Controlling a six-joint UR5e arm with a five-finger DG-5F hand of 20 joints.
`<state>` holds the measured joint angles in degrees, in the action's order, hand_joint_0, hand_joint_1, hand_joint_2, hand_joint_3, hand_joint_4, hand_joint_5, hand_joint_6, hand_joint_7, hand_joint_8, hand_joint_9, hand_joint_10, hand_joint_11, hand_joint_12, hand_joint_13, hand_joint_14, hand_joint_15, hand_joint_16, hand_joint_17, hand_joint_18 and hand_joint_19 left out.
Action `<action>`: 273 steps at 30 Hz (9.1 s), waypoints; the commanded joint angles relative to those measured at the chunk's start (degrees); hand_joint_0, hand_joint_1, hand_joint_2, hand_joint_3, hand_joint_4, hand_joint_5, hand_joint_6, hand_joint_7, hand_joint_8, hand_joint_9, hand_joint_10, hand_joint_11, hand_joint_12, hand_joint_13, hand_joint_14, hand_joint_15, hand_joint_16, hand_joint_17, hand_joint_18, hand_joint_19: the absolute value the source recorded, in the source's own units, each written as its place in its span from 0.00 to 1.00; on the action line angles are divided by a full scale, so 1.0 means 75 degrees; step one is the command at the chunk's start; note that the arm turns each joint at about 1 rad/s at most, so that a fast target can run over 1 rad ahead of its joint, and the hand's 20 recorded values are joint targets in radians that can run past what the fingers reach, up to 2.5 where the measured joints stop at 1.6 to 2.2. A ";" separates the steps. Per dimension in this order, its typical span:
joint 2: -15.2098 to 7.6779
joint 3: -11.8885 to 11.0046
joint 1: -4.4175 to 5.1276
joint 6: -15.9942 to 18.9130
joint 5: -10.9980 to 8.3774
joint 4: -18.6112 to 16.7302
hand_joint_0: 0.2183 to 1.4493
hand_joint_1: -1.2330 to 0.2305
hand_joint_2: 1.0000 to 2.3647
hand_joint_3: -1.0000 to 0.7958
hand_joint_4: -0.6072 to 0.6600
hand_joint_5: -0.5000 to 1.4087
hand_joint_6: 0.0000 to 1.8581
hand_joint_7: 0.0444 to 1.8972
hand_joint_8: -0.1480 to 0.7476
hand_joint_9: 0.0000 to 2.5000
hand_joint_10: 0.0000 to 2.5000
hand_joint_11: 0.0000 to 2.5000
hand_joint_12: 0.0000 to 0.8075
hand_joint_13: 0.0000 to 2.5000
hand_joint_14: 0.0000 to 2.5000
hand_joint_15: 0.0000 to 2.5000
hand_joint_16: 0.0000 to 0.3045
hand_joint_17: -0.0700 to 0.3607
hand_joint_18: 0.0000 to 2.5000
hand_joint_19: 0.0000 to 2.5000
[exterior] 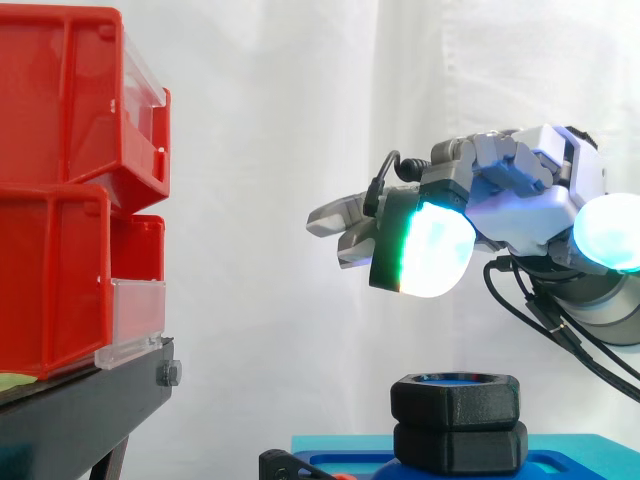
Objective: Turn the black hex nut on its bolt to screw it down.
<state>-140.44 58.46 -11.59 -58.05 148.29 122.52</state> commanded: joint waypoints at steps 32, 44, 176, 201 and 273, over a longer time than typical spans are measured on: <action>-0.0002 0.0408 0.0995 -0.1002 -0.1995 0.1102 0.22 0.57 0.00 0.28 0.74 0.20 0.27 0.56 0.54 0.25 0.00 0.08 0.45 0.23 0.00 0.07 0.19 0.47 0.25 0.24; -0.0013 0.0678 0.1054 -0.1412 -0.2171 0.1102 0.22 0.58 0.00 0.28 0.74 0.21 0.27 0.55 0.53 0.25 0.00 0.08 0.44 0.23 0.00 0.07 0.19 0.46 0.24 0.24; -0.0013 0.0701 0.0632 -0.1951 -0.1596 0.1172 0.18 0.56 0.00 0.28 0.80 0.20 0.34 0.43 0.56 0.26 0.00 0.09 0.46 0.24 0.00 0.07 0.21 0.49 0.27 0.24; -0.0013 0.0701 0.0585 -0.1951 -0.1538 0.1149 0.13 0.75 0.00 0.28 0.82 0.21 0.31 0.50 0.60 0.26 0.00 0.08 0.51 0.24 0.00 0.07 0.24 0.54 0.27 0.24; 0.0139 -0.0377 0.0644 -0.2596 -0.1362 0.3035 0.13 0.67 0.00 0.28 0.81 0.19 0.27 0.53 0.59 0.26 0.00 0.08 0.52 0.24 0.00 0.07 0.24 0.54 0.28 0.24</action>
<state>-139.97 57.39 -6.88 -74.76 138.03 140.48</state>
